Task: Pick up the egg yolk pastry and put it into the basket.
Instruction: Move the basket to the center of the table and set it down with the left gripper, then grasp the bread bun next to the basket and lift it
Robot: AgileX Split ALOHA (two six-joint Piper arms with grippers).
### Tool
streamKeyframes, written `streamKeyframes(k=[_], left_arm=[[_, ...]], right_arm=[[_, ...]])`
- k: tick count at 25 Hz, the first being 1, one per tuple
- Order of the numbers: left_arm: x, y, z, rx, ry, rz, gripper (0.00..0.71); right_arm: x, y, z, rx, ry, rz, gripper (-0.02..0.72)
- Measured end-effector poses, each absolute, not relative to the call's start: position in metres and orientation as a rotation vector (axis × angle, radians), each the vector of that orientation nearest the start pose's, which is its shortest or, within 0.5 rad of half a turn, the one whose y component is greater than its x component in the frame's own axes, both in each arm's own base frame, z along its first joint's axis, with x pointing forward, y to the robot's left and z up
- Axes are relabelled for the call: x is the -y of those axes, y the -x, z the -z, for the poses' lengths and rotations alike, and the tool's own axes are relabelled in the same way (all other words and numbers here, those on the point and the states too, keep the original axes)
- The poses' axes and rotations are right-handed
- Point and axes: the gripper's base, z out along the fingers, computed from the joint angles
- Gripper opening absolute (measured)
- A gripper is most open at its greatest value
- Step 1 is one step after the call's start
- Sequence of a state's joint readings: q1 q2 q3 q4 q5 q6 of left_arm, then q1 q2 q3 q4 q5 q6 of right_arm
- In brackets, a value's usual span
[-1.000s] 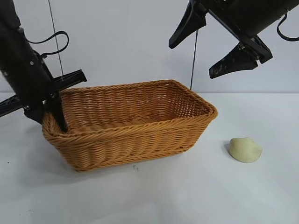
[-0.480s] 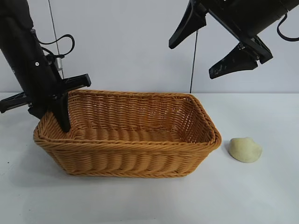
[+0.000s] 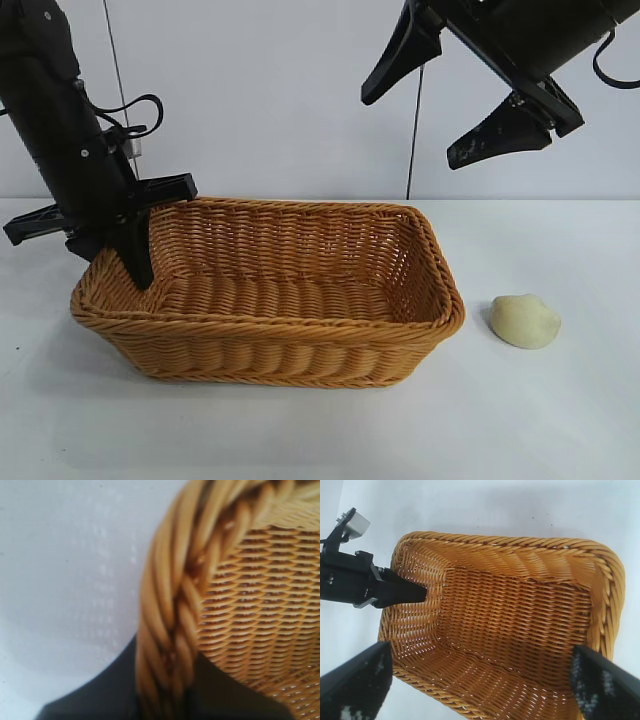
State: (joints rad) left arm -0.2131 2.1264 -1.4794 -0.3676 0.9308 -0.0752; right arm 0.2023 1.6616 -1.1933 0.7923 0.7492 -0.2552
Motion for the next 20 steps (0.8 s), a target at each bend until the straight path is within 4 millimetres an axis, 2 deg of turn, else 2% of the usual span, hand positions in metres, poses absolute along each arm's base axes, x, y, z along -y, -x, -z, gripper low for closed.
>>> streamKeyframes(k=[2, 5, 7, 11, 14, 20], left_arm=[[0.113, -0.401, -0.141, -3.065, 0.108, 0.478, 0.281], [0.113, -0.401, -0.141, -3.063, 0.11, 0.478, 0.561], [0.113, -0.401, -0.141, -3.064, 0.111, 0.478, 0.64], [0.113, -0.398, -0.143, -3.091, 0.107, 0.478, 0.685], [0.111, -0.397, -0.155, -3.094, 0.064, 0.447, 0.692], [0.103, -0.403, -0.213, -3.039, -0.096, 0.289, 0.692]], right_arm=[[-0.114, -0.335, -0.263, -2.576, -0.024, -0.87, 0.685], [-0.114, -0.335, -0.263, -2.576, -0.024, -0.87, 0.685], [-0.114, -0.335, -0.263, -2.576, -0.024, -0.87, 0.685], [-0.114, -0.334, -0.263, -2.577, -0.023, -0.87, 0.685], [-0.114, -0.334, -0.263, -2.577, -0.023, -0.871, 0.685], [-0.114, -0.334, -0.263, -2.578, -0.022, -0.871, 0.685]])
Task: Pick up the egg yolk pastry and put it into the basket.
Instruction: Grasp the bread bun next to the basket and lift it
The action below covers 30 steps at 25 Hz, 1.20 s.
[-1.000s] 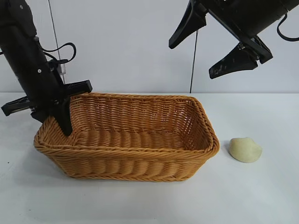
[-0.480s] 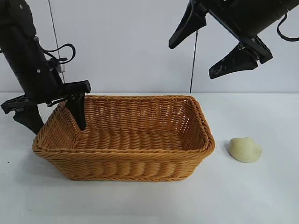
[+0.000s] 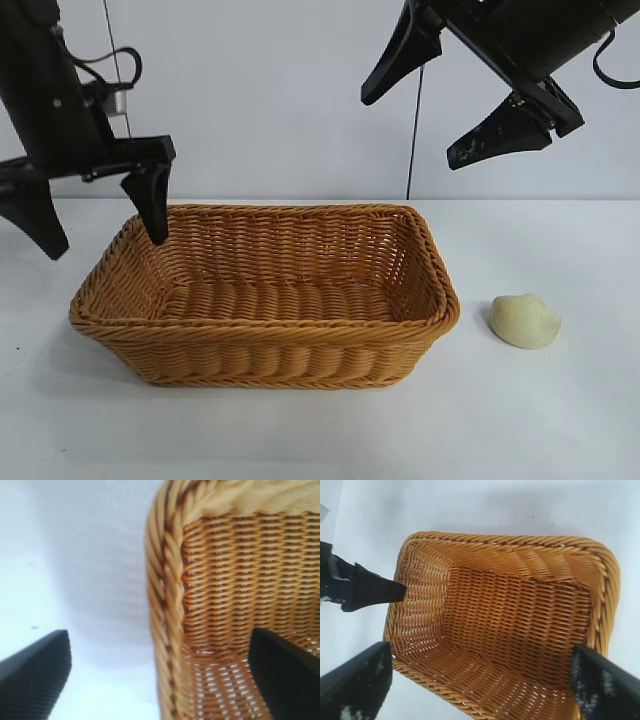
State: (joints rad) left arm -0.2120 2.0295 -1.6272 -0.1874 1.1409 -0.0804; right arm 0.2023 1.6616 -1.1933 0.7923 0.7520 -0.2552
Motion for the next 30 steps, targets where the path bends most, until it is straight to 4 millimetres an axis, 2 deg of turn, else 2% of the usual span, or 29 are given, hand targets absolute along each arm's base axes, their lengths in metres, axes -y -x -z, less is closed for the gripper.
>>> streamKeyframes(k=[4, 7, 10, 13, 22, 26, 30], left_arm=[[0.098, -0.414, -0.247, -2.961, -0.152, 0.192, 0.692], [0.097, -0.419, -0.262, -2.909, -0.162, 0.165, 0.692], [0.091, -0.421, -0.265, -2.896, -0.181, 0.079, 0.692], [0.077, -0.424, -0.265, -2.89, -0.169, -0.007, 0.692], [-0.002, -0.431, -0.265, -2.893, 0.097, -0.041, 0.692], [-0.008, -0.426, -0.27, -2.887, 0.142, 0.011, 0.692], [-0.006, -0.404, -0.28, -2.897, 0.116, 0.025, 0.692]], right_arm=[[-0.114, -0.334, -0.263, -2.578, -0.022, -0.871, 0.685], [-0.114, -0.334, -0.263, -2.579, -0.022, -0.872, 0.685], [-0.114, -0.334, -0.263, -2.579, -0.022, -0.872, 0.685], [-0.114, -0.334, -0.263, -2.579, -0.022, -0.872, 0.685], [-0.114, -0.334, -0.263, -2.579, -0.022, -0.872, 0.685], [-0.114, -0.334, -0.263, -2.579, -0.022, -0.872, 0.685], [-0.114, -0.334, -0.263, -2.579, -0.022, -0.872, 0.685]])
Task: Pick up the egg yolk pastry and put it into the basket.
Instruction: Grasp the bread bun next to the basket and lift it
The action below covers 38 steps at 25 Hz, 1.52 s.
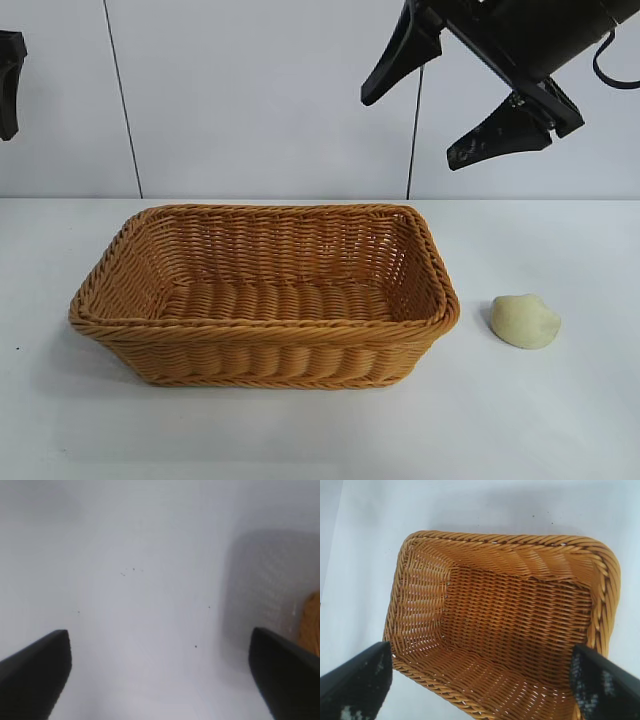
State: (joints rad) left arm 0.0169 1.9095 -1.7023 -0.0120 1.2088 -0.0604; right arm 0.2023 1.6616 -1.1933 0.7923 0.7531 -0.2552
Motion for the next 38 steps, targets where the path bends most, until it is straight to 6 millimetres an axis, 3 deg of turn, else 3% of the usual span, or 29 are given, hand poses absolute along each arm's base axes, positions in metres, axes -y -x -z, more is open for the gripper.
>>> streamKeyframes(k=[4, 11, 15, 20, 27, 38], left_arm=[[-0.006, -0.364, -0.291, -2.915, 0.104, 0.006, 0.692], [-0.004, -0.262, -0.302, -2.934, 0.078, 0.003, 0.692], [-0.003, -0.203, -0.295, -2.933, 0.074, 0.003, 0.692], [-0.002, -0.147, -0.277, -2.847, 0.071, 0.004, 0.692], [-0.001, -0.086, -0.253, -2.698, 0.07, 0.015, 0.692], [0.001, -0.027, -0.275, -2.26, 0.056, 0.029, 0.692]], right_arm=[[-0.114, -0.334, -0.263, -2.579, -0.021, -0.872, 0.685], [-0.114, -0.334, -0.263, -2.579, -0.021, -0.872, 0.685], [-0.114, -0.334, -0.263, -2.579, -0.021, -0.872, 0.685], [-0.114, -0.334, -0.263, -2.579, -0.021, -0.872, 0.685], [-0.114, -0.334, -0.263, -2.579, -0.021, -0.872, 0.685], [-0.113, -0.334, -0.262, -2.582, -0.014, -0.862, 0.685]])
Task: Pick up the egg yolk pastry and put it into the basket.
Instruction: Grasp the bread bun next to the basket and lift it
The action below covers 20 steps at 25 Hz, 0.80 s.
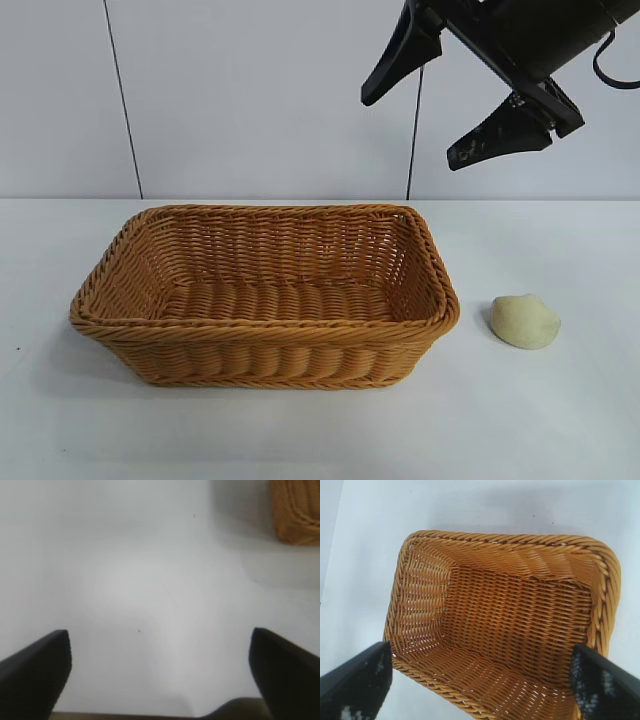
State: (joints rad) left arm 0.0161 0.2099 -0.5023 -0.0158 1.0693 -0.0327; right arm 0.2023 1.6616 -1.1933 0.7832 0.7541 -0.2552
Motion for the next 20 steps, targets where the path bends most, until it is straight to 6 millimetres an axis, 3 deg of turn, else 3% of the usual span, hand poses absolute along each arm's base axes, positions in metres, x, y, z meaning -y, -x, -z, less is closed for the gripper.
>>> streamKeyframes(k=[5, 12, 20], left_arm=[[0.001, 0.003, -0.277, -2.064, 0.05, 0.03, 0.692], [0.001, 0.006, -0.277, -2.048, 0.048, 0.03, 0.692], [0.001, 0.006, -0.277, -2.048, 0.048, 0.031, 0.692]], right_arm=[[-0.112, -0.334, -0.261, -2.593, 0.015, -0.826, 0.685], [-0.108, -0.334, -0.263, -2.622, 0.069, -0.744, 0.685], [-0.08, -0.341, -0.278, -2.734, 0.08, -0.255, 0.685]])
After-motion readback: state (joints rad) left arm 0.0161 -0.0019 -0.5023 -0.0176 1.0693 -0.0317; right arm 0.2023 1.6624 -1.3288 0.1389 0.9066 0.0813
